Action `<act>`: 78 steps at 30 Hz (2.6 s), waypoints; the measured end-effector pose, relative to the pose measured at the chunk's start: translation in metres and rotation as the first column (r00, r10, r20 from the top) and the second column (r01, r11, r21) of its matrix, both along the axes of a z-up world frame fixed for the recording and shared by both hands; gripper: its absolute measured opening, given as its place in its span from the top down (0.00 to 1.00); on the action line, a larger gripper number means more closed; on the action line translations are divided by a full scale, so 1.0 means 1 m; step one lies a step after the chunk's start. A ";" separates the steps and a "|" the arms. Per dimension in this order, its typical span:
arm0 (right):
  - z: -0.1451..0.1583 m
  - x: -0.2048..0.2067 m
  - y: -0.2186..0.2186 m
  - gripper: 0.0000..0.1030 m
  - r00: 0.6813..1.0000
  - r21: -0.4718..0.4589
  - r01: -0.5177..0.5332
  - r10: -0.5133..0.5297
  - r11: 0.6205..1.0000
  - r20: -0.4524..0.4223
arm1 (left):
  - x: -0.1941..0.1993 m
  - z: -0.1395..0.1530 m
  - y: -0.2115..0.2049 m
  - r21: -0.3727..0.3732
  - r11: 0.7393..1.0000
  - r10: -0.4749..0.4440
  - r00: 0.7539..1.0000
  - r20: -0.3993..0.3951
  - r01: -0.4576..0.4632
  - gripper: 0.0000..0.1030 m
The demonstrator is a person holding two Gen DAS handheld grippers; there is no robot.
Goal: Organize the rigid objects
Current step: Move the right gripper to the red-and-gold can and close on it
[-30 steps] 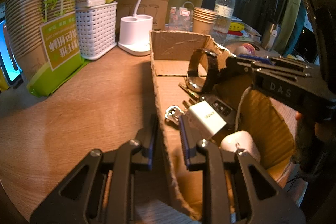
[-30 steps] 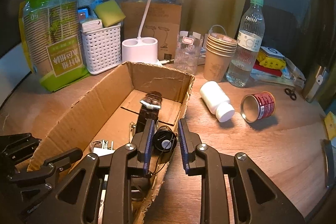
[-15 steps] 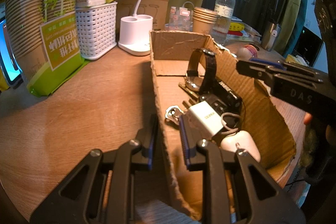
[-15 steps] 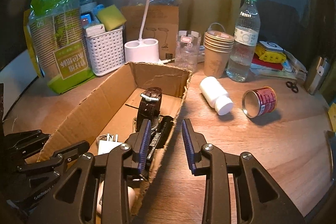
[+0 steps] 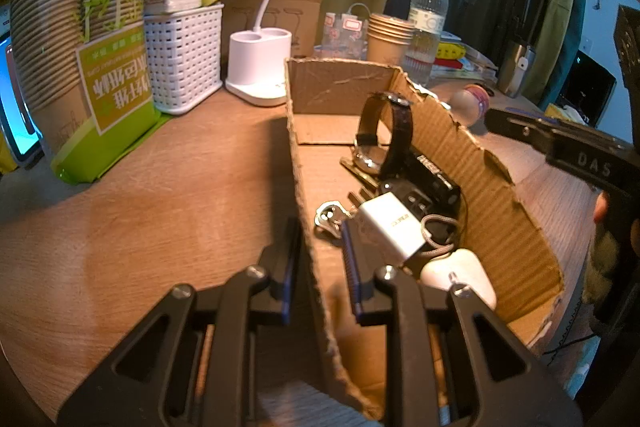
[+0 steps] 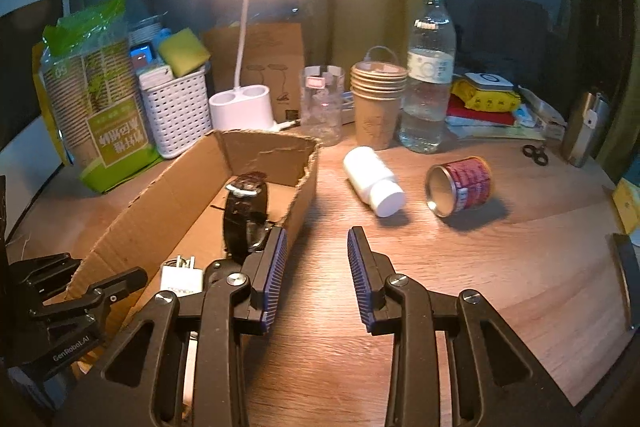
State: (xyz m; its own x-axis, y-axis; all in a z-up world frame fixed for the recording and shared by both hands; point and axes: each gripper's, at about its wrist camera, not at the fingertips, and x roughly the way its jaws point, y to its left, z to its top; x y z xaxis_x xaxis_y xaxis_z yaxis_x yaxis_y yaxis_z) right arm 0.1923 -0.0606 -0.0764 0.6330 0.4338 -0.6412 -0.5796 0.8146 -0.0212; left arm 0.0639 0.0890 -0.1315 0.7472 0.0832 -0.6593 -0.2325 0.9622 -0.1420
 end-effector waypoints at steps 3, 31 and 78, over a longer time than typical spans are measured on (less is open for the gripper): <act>-0.001 0.004 -0.009 0.67 1.000 0.001 0.019 -0.019 1.000 -0.001 | 0.000 0.000 0.000 0.000 1.000 0.000 1.000 0.000 0.000 0.79; -0.014 0.071 -0.058 0.38 0.982 0.000 0.189 -0.189 0.982 -0.015 | 0.000 0.000 0.000 0.000 1.000 0.000 1.000 0.000 0.000 0.79; -0.045 0.179 -0.054 0.25 0.989 -0.100 0.143 -0.146 0.985 -0.031 | -0.001 -0.001 0.001 0.000 1.000 -0.001 1.000 -0.004 0.001 0.79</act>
State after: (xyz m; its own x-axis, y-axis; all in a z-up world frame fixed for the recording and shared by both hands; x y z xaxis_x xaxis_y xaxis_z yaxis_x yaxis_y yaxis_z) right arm 0.3714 -0.1151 -0.1209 0.6586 0.2739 -0.7009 -0.4579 0.8850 -0.0844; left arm 0.0632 0.0898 -0.1324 0.7446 0.0826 -0.6624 -0.2321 0.9624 -0.1409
